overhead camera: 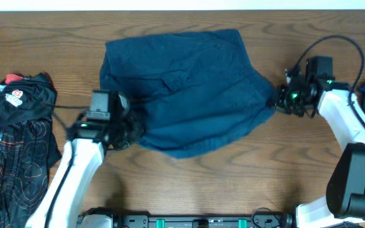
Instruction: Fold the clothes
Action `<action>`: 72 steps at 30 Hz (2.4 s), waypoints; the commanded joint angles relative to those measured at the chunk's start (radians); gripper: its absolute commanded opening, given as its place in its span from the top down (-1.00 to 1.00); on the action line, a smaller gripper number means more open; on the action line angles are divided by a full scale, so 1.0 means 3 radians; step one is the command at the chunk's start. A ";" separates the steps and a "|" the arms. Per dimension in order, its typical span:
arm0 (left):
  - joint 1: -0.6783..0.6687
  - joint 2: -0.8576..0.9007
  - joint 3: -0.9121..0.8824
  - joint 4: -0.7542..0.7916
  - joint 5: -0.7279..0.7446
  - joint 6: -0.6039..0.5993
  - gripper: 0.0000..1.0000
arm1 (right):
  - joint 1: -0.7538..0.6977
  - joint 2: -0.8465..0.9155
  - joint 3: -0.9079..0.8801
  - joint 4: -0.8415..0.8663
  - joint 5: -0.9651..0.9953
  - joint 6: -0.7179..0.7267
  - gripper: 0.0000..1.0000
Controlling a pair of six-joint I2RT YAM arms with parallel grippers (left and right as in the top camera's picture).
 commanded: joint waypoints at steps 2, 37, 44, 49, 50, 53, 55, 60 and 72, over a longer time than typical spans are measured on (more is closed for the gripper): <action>0.0014 -0.0347 0.0528 -0.0434 -0.0589 0.0289 0.88 | 0.0025 -0.0245 0.0360 -0.0090 0.0212 -0.0142 0.97; -0.1200 0.0336 0.0216 -0.1554 -0.0340 0.0478 -0.01 | 0.0025 -0.0484 0.0670 -0.0595 0.0491 -0.0103 0.97; -0.1741 0.0365 -0.0518 -0.0383 0.0065 -0.0015 -0.15 | 0.0025 -0.0484 0.0670 -0.0596 0.0482 -0.0103 0.98; -0.1789 0.0552 -0.0587 -0.0160 0.0075 -0.0038 -0.21 | 0.0058 -0.0484 0.0670 -0.0594 0.0464 -0.0103 0.97; -0.1789 0.0598 -0.0587 -0.0148 0.0075 -0.0038 -0.22 | 0.0071 -0.0484 0.0670 -0.0591 0.0465 -0.0103 0.97; -0.1797 0.0811 -0.0591 -0.0078 0.0088 -0.0038 -0.22 | 0.0114 -0.0486 0.0670 -0.0582 0.0465 -0.0104 0.97; -0.1797 0.0958 -0.0593 0.0011 0.0134 -0.0037 -0.23 | 0.0128 -0.0486 0.0670 -0.0586 0.0465 -0.0104 0.97; -0.1795 0.1253 -0.0591 0.0244 0.0375 0.0000 -0.18 | 0.0134 -0.0486 0.0670 -0.0585 0.0467 -0.0104 0.98; -0.1788 0.1251 -0.0581 0.0251 0.0231 -0.0024 0.88 | 0.0134 -0.0486 0.0670 -0.0590 0.0467 -0.0107 0.98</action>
